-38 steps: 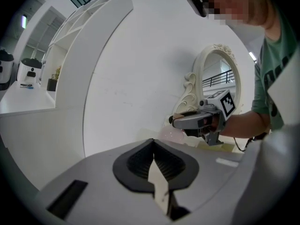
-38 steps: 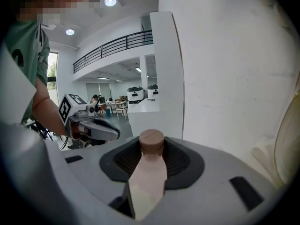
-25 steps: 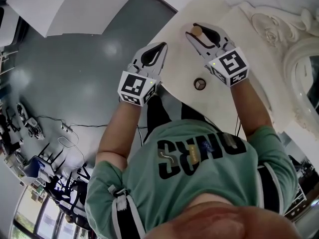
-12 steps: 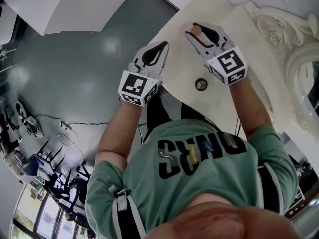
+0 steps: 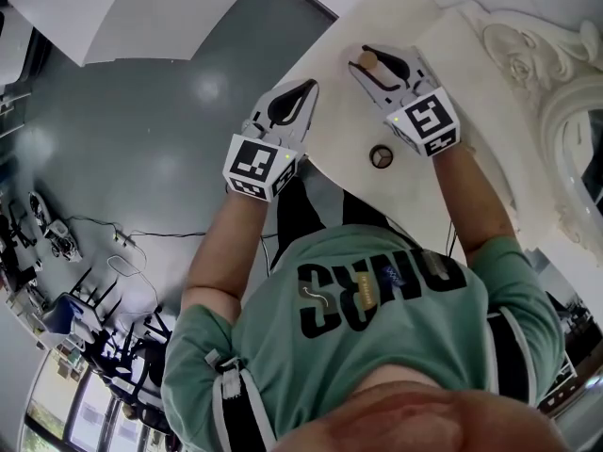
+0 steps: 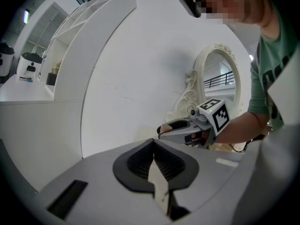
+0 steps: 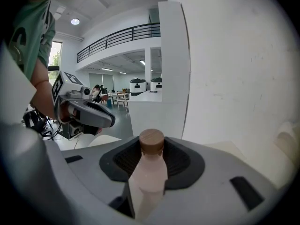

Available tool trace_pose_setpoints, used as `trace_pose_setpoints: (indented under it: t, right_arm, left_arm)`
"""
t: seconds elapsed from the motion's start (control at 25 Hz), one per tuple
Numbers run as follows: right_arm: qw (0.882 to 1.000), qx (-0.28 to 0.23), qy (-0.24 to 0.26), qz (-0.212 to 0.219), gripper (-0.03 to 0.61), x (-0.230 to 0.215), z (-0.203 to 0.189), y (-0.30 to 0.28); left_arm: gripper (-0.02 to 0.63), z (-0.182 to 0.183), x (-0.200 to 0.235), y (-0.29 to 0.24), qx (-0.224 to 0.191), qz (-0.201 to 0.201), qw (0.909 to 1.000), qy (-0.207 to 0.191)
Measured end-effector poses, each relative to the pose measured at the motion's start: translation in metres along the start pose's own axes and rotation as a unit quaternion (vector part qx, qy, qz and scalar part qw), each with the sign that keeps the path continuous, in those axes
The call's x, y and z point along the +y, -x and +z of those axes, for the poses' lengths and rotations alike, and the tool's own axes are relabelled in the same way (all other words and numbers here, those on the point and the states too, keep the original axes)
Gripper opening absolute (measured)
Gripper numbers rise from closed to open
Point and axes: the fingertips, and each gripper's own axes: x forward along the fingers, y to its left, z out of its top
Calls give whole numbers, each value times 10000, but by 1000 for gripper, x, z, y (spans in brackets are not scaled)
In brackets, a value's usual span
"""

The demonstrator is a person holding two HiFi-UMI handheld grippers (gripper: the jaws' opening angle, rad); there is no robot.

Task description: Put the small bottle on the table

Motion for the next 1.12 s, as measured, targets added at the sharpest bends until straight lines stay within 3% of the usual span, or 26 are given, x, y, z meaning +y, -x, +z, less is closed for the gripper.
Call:
trace_pose_setpoints:
  t: [0.24,0.44,1.12]
  right_arm:
    - [9998,115,-54,-147,141,-1,-5,-1]
    - [9997,97,-164,-149,209,3,-1,8]
    - [9971,-350,-302,-611,219,5,101,93]
  left_arm:
    - [11,2,-7,11,-25,33,10000,9]
    - [11,10,-14,28,-65,84,9999,-24]
    - [11,106,-53,103,-353,-28,9988,-340]
